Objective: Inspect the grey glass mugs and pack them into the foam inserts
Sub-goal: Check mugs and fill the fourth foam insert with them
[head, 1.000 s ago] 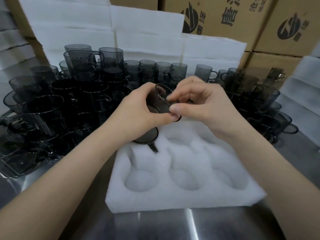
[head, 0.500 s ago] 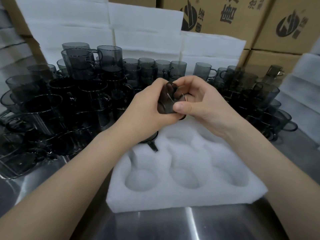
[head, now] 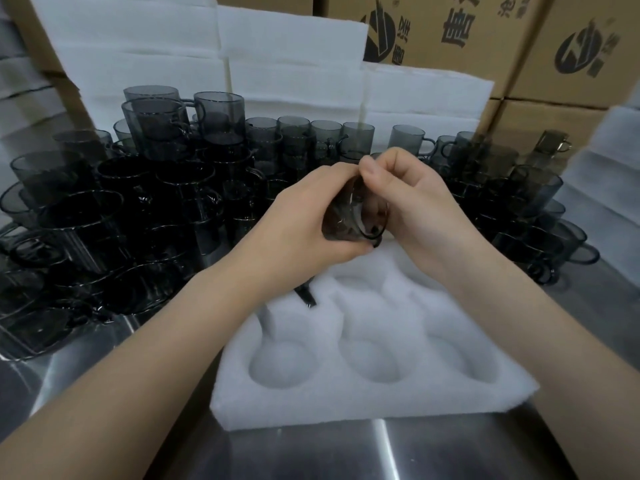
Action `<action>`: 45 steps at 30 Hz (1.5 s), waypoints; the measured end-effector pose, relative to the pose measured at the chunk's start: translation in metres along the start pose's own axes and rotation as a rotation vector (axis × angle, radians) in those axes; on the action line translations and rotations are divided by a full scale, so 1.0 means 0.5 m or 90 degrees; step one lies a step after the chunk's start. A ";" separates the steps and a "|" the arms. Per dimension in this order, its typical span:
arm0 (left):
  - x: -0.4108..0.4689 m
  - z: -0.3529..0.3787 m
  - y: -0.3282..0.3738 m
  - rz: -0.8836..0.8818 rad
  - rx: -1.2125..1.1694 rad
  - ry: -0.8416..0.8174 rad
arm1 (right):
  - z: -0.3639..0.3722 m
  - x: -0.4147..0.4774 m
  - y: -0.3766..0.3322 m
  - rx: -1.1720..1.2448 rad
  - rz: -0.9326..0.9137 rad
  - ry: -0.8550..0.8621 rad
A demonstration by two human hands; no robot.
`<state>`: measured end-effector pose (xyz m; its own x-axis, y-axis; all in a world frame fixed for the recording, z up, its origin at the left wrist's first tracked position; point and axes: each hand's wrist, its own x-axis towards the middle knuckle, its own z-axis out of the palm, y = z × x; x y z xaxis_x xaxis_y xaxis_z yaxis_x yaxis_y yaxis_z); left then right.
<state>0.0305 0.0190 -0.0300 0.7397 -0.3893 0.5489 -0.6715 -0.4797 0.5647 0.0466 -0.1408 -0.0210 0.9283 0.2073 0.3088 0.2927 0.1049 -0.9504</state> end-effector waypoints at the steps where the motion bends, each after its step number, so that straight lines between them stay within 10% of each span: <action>1: 0.000 -0.001 0.001 0.000 -0.010 -0.001 | -0.002 0.001 0.000 0.025 0.010 -0.009; 13: 0.001 -0.019 -0.012 -0.089 -0.189 0.058 | -0.026 0.004 -0.002 0.161 0.062 -0.227; 28: 0.000 -0.001 0.001 -0.113 -0.091 0.027 | 0.012 -0.001 0.004 -0.169 -0.022 0.005; 45: -0.001 -0.015 -0.007 -0.220 -0.296 0.132 | -0.003 0.001 0.007 -0.162 0.048 -0.113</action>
<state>0.0322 0.0265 -0.0275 0.9253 -0.0896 0.3684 -0.3779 -0.1398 0.9152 0.0487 -0.1419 -0.0244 0.9017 0.3737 0.2176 0.2937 -0.1598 -0.9425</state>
